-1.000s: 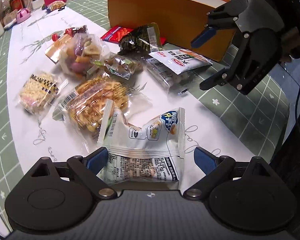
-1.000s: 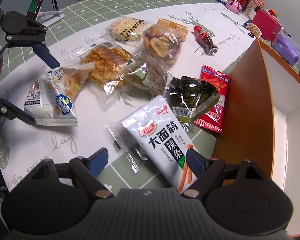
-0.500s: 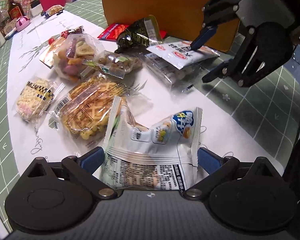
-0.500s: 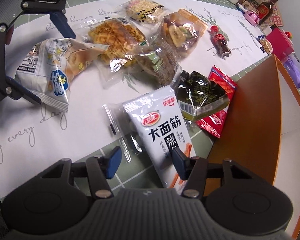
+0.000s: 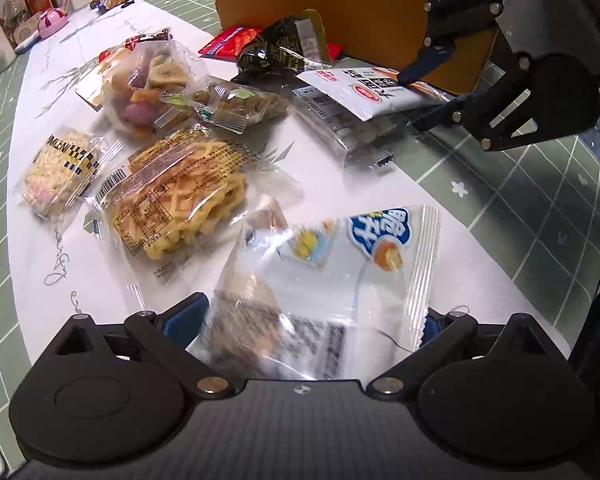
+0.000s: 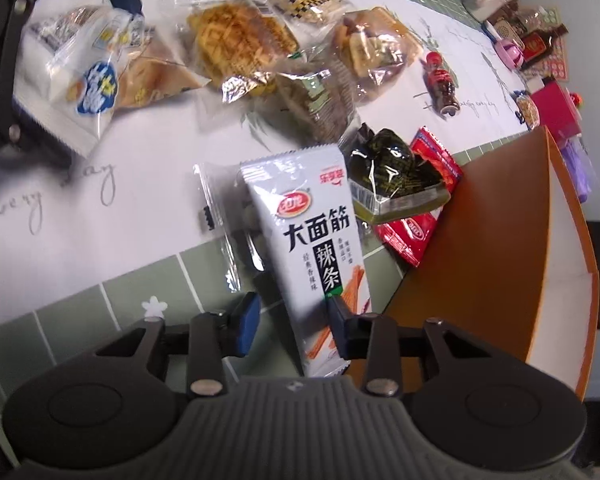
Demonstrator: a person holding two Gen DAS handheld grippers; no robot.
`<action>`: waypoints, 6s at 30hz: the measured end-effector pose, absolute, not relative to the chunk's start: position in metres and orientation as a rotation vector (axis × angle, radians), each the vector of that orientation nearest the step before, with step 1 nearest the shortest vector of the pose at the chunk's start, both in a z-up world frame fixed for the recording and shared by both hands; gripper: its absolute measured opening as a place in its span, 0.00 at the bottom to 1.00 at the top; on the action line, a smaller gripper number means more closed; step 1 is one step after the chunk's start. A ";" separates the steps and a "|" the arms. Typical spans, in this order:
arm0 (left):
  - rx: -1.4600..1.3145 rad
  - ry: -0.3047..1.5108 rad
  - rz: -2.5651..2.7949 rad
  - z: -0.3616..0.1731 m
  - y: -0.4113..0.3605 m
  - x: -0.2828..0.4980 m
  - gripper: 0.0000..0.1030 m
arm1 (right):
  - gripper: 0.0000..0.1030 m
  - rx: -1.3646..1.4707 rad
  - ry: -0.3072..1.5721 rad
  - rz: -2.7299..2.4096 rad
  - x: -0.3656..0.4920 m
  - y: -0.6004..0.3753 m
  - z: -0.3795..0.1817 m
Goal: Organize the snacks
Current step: 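Carry the chip bag with the left tool while the right tool carries the spicy-strip bag into the orange box, then open the left tool to drop the chip bag while the right tool releases its bag in the box, then move both tools back from the box toward the remaining snacks on the table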
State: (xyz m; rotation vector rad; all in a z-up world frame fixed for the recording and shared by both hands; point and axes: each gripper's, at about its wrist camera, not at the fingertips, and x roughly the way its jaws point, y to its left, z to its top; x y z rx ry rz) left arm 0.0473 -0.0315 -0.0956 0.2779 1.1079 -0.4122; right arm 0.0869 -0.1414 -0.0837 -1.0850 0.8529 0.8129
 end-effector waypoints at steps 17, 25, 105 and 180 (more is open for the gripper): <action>0.242 1.051 -0.390 -0.066 -0.022 0.049 0.75 | 0.05 -0.941 0.808 0.763 0.095 -0.150 -0.049; 0.181 0.991 -0.377 -0.041 -0.018 0.052 0.75 | 0.05 -0.826 0.812 0.742 0.102 -0.157 -0.031; 0.538 0.874 -0.580 -0.051 -0.232 0.244 0.73 | 0.04 -0.338 0.970 0.392 0.225 -0.314 0.003; 0.350 0.844 -0.386 -0.025 0.002 0.119 0.88 | 0.43 -0.290 0.730 0.500 0.152 -0.208 0.039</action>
